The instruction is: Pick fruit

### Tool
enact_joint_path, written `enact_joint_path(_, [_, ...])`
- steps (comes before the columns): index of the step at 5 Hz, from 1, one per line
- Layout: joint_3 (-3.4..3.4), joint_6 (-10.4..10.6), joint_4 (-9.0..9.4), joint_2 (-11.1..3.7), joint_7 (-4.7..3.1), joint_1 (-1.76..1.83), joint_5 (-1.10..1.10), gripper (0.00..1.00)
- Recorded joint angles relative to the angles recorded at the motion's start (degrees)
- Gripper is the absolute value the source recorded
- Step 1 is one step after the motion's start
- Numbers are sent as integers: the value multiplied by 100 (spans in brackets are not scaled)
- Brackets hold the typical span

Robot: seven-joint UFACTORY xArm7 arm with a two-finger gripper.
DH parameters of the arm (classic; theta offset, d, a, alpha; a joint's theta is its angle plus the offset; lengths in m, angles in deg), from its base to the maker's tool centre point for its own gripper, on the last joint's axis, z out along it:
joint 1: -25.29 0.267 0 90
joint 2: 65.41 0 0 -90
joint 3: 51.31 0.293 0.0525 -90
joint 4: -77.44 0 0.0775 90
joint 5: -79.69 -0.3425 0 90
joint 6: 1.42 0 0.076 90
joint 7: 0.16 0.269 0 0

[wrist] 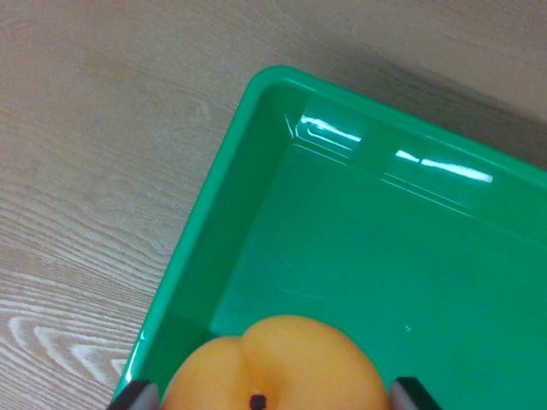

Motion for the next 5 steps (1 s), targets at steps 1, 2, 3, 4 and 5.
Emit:
enact_joint_path(1, [-1, -74, -48, 26, 1, -1, -2, 100])
enact_joint_path(2, [-1, -74, -48, 26, 1, -1, -2, 100])
enact_joint_path(3, [-1, -114, -75, 40, 1, -2, -3, 100])
enact_joint_path(4, [-1, -114, -75, 40, 1, -2, -3, 100])
enact_joint_path(5, [-1, -124, -82, 43, 1, -2, -3, 100])
